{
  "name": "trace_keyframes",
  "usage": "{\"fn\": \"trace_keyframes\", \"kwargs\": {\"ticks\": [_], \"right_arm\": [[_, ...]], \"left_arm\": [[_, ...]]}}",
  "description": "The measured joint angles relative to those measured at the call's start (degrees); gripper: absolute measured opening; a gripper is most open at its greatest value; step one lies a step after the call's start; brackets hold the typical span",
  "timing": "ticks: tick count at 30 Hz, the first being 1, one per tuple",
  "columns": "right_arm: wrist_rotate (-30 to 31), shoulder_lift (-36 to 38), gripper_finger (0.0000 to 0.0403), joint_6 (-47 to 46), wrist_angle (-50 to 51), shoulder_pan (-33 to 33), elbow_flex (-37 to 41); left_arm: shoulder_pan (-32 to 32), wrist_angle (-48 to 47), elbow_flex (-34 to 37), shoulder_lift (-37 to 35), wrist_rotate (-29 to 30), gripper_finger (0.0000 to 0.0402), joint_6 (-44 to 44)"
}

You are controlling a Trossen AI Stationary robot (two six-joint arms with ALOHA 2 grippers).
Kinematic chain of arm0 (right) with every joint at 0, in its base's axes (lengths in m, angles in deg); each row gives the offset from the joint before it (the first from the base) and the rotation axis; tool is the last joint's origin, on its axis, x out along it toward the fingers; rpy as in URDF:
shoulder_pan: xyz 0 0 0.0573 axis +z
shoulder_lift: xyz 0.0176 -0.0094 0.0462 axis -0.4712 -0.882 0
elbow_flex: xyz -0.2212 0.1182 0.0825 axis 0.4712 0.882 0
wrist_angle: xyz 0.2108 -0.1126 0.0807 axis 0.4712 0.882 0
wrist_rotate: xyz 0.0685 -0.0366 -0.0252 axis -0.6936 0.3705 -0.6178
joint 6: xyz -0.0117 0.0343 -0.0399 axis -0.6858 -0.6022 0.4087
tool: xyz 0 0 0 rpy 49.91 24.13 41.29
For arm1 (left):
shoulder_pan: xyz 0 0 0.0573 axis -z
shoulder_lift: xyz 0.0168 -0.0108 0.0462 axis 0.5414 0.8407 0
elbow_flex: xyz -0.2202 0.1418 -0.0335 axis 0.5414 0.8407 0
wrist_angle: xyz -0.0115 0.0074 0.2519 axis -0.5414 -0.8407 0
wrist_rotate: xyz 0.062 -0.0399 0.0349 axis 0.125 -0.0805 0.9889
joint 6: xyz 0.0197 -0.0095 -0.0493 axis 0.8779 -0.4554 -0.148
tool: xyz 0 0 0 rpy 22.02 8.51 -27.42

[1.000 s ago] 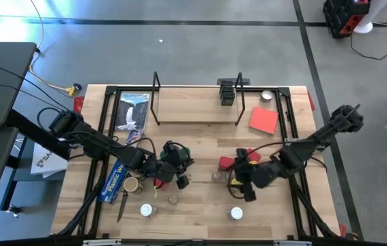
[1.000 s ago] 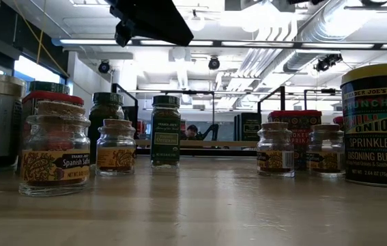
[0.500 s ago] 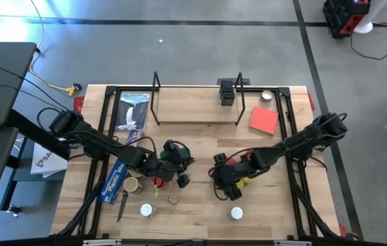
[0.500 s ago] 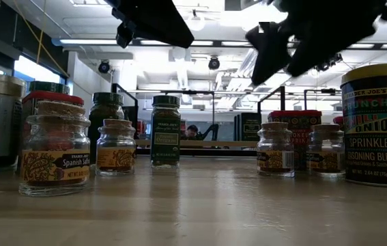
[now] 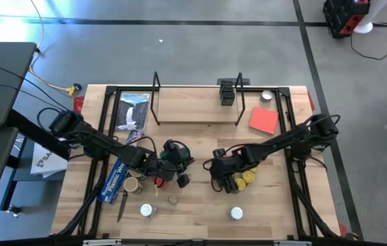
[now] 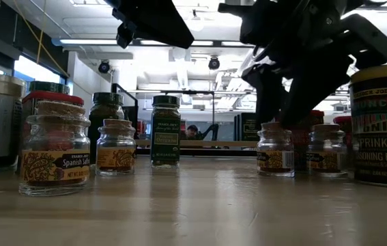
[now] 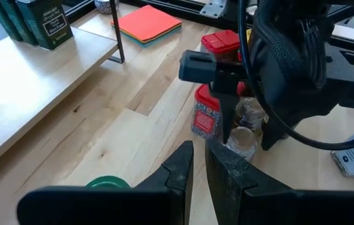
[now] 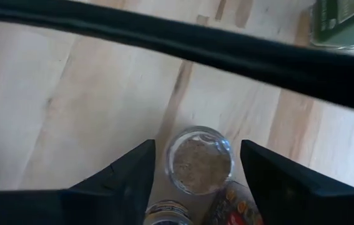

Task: Shelf spices
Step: Put the transparent seasoning bottle on the shelf

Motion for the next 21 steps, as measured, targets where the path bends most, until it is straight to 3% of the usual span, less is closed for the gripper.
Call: {"fn": "trace_keyframes", "kwargs": {"ticks": [8, 21], "right_arm": [[-0.28, -0.04, 0.0147, 0.74, -0.08, 0.00, 0.02], [-1.01, 1.68, 0.0099, 2.83, -0.89, 0.00, 0.24]], "left_arm": [[0.00, 0.01, 0.00, 0.00, -0.02, 0.0037, 0.02], [0.02, 0.01, 0.00, 0.00, -0.15, 0.0037, 0.00]]}}
